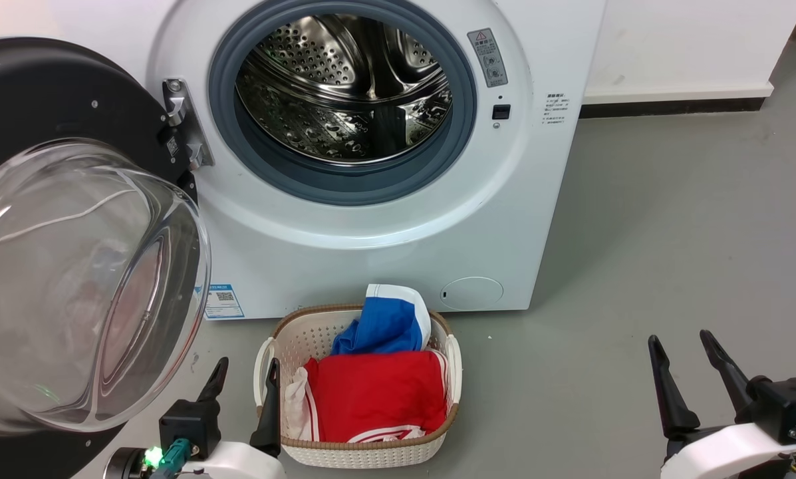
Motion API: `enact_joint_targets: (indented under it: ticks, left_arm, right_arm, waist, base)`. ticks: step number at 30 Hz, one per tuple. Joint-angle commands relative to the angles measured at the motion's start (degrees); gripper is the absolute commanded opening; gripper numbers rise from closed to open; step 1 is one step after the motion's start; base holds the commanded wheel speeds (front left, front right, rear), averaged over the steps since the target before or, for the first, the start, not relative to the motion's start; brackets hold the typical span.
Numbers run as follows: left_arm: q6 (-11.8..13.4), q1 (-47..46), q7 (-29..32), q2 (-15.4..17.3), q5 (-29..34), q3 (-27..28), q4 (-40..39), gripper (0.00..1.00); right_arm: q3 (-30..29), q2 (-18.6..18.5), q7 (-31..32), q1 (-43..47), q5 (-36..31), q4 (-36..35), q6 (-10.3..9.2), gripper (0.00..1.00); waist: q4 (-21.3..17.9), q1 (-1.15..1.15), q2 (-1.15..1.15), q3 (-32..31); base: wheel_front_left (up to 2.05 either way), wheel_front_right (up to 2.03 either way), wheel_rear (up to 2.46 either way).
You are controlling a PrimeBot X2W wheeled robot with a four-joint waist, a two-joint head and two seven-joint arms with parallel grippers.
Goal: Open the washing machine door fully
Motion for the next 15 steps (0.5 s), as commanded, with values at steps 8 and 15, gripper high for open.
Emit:
enact_joint_targets:
  ticks: [8,15]
  left_arm:
    - [0.4,-0.9,-0.8,0.2,-0.6,0.3,0.6,1.00]
    - [0.6,-0.9,-1.0,0.4,-0.7,0.3,0.6,1.00]
  right_arm:
    - [0.2,-0.4,-0.4,-1.1,0.3,0.6,-0.01,1.00]
    - [0.3,-0.4,-0.5,-1.1,0.4,0.9,-0.01,1.00]
  waist:
    - [0.4,0.00,0.00,0.1]
    - [0.5,0.00,0.00,0.2]
  base:
    - [0.00,0.00,0.00]
    - [0.00,0.00,0.00]
